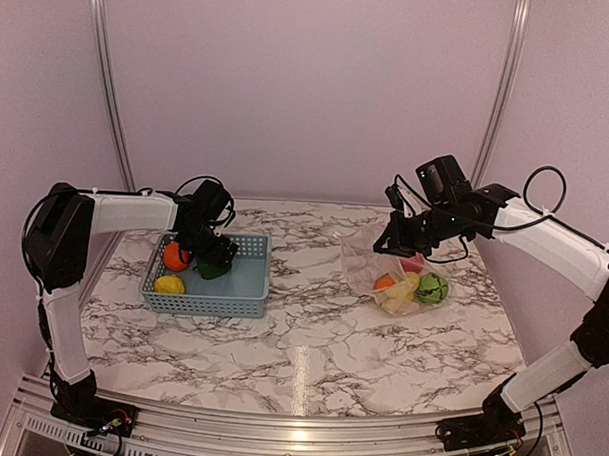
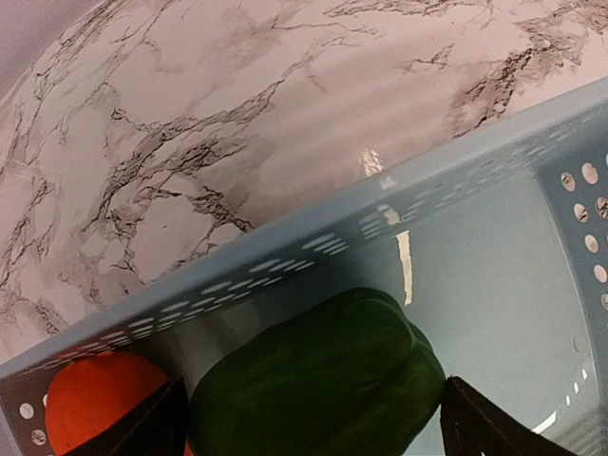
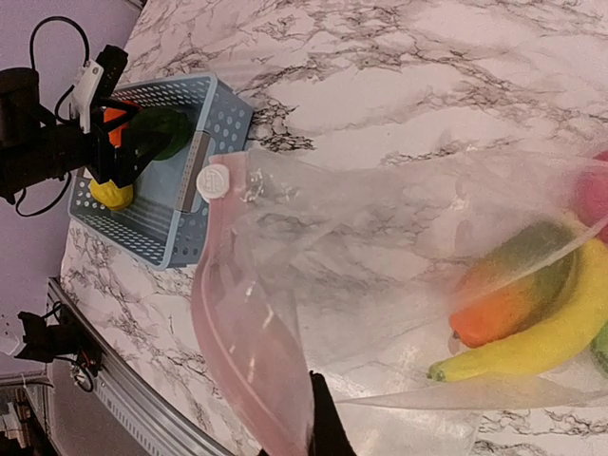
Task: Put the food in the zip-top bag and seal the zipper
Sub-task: Move the fake vegetable to the bin.
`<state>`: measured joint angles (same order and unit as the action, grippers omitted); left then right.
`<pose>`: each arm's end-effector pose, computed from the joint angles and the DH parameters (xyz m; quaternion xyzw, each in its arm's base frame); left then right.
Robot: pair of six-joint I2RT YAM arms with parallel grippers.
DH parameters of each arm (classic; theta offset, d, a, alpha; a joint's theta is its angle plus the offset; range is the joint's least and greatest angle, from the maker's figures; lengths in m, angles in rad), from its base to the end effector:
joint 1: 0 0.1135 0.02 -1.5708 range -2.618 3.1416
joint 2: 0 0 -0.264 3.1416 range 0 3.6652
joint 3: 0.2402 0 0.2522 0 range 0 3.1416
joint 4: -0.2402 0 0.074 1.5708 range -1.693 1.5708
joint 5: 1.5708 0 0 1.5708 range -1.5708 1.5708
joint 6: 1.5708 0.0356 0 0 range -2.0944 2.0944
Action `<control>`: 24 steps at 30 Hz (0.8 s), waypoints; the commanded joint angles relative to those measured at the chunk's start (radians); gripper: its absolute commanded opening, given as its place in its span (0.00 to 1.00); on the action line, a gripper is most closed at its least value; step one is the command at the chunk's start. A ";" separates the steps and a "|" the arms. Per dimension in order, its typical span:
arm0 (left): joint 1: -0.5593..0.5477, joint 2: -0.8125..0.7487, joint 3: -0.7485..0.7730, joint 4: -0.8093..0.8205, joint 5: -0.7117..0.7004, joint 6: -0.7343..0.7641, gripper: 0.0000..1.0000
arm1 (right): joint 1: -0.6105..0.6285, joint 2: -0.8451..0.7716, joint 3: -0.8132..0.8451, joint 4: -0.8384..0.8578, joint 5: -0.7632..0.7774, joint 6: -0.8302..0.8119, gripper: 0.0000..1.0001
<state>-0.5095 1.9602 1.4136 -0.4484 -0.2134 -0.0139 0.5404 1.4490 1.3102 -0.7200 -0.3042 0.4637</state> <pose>0.3703 -0.1982 0.1904 0.2045 0.9317 0.0256 0.2991 0.2598 0.1683 0.3193 -0.0883 0.9238 0.2903 0.2337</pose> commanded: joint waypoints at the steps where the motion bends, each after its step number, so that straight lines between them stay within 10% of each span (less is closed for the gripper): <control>1: -0.012 -0.048 -0.071 -0.051 0.048 -0.011 0.93 | 0.009 0.016 0.034 0.024 -0.011 0.002 0.00; 24: -0.068 -0.160 -0.054 -0.108 0.142 0.071 0.99 | 0.009 0.097 0.111 0.022 -0.055 -0.015 0.00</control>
<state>-0.5922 1.8198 1.3437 -0.5541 -0.1383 -0.0128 0.5407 1.5394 1.3777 -0.7071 -0.3435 0.4580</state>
